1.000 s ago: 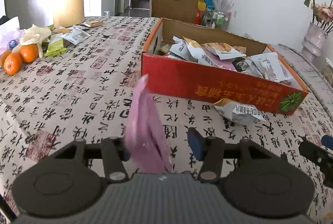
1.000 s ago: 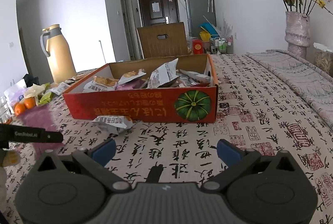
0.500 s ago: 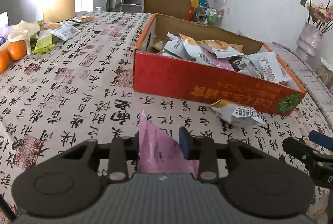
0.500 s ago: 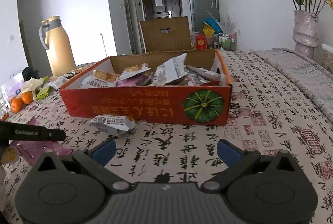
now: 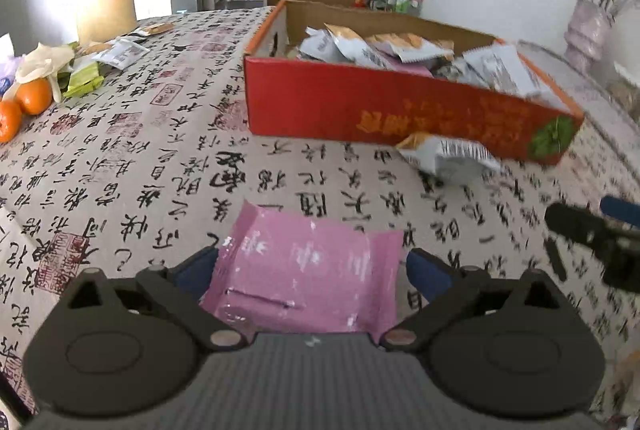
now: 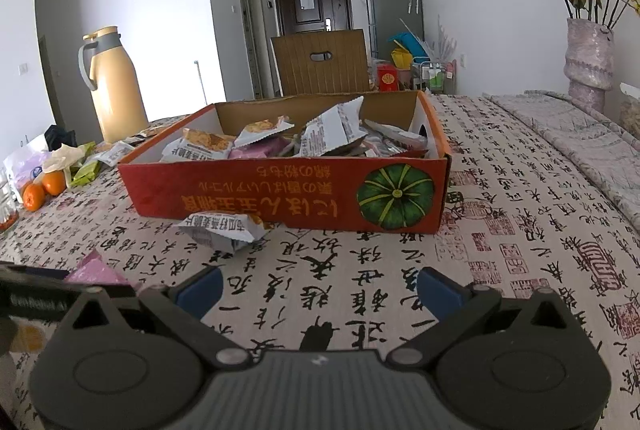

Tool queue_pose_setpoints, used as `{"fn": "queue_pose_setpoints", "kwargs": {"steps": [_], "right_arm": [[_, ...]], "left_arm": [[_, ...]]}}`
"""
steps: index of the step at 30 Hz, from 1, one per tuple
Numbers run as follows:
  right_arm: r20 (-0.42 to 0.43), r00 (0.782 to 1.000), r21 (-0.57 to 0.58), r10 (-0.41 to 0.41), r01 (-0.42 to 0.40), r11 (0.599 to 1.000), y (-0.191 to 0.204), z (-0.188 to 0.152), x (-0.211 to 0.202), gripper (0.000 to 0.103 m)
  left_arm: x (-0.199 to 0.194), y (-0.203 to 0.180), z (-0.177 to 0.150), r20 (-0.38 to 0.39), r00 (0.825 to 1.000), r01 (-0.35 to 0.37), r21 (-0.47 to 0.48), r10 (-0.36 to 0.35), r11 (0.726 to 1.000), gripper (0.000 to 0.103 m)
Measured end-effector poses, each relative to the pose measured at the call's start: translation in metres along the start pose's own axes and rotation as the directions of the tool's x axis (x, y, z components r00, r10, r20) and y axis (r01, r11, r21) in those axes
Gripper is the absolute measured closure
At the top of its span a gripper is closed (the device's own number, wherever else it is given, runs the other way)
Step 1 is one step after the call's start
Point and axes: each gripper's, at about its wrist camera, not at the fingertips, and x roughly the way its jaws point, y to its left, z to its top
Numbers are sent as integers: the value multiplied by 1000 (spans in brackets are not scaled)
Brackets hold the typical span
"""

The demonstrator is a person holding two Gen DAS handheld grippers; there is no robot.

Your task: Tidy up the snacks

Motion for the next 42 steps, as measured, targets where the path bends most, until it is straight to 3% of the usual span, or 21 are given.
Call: {"fn": "queue_pose_setpoints", "kwargs": {"steps": [2, 5, 21, 29, 35, 38, 39, 40, 41, 42], "right_arm": [[0, 1000, 2, 1, -1, 1000, 0, -1, -2, 0], [0, 1000, 3, 1, -1, 1000, 0, -2, -4, 0], [21, 999, -23, 41, -40, 999, 19, 9, -6, 0], [-10, 997, -34, 72, -73, 997, 49, 41, 25, 0], [-85, 995, -15, 50, -52, 999, 66, 58, 64, 5], [-135, 991, 20, 19, -17, 1000, 68, 61, 85, 15], [-154, 988, 23, 13, -10, 1000, 68, 60, 91, 27], [-177, 984, 29, 14, -9, 1000, 68, 58, 96, 45], [-195, 981, 34, 24, -17, 999, 67, 53, 98, 57], [-209, 977, 36, 31, -24, 999, 67, 50, 99, 61]], "left_arm": [[-1, -2, -3, 15, 1000, -15, 20, 14, 1000, 22], [-6, 1, -4, 33, 999, 1, 3, -1, 1000, 34], [-22, 16, 3, 94, 996, -5, -59, 11, 998, 35], [-25, 32, 19, 135, 990, -17, -97, 30, 995, 35], [-22, 38, 26, 143, 989, -20, -106, 35, 994, 35], [-20, 41, 28, 143, 989, -18, -115, 34, 993, 35], [-19, 41, 28, 142, 989, -17, -120, 34, 993, 35], [-18, 42, 28, 141, 989, -15, -123, 33, 992, 35], [-18, 43, 28, 140, 990, -14, -124, 31, 992, 35], [-17, 43, 28, 140, 990, -13, -125, 31, 992, 35]]}}
